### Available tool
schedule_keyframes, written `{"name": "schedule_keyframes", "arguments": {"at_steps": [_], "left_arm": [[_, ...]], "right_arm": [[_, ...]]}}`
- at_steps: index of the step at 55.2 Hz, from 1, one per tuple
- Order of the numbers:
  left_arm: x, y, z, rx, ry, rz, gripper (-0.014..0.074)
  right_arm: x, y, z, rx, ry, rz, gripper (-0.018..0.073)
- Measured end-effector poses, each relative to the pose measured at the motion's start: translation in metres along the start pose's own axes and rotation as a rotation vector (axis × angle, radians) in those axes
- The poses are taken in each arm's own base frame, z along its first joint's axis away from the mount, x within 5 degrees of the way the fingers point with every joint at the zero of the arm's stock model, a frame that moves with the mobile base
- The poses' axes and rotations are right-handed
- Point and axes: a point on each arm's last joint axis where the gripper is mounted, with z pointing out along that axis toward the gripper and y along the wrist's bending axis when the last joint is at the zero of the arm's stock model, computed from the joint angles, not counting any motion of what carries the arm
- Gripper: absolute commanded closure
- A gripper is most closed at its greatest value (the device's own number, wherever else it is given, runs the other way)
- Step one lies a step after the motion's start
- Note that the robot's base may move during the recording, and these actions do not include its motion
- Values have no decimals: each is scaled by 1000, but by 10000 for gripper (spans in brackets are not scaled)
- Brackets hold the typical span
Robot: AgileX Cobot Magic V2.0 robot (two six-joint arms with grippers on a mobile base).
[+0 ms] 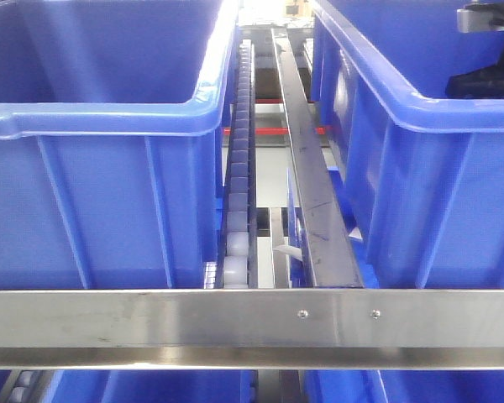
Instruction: Pick and sort blue part to right shelf
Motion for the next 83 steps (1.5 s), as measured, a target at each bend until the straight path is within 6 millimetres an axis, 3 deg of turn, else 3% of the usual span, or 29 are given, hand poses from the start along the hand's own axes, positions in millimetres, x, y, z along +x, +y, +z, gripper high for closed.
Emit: {"name": "schedule_keyframes", "arguments": {"at_steps": [11,19,24,31,37,54,62,74,83], "left_arm": [[0,0,0,0,0,0,472],[0,0,0,0,0,0,472],[0,0,0,0,0,0,472],[0,0,0,0,0,0,472],[0,0,0,0,0,0,472],[0,0,0,0,0,0,472],[0,0,0,0,0,0,472],[0,0,0,0,0,0,472],[0,0,0,0,0,0,472]], "right_arm": [[0,0,-6,0,-1,0,-48],[-3,-1,-38,0,-63,2,-4],[0,-1,-68,0,-130,3,115],[16,-2,-107,0,-200,5,367],[38,-3,-135,-1,-252,5,535],[132,-4,-193,-3,-476,7,522],[180,-4,-202,-4,-578,8,522],[246,-5,-197,7,-725,0,522],[280,-5,-199,9,-853,2,522]]}}
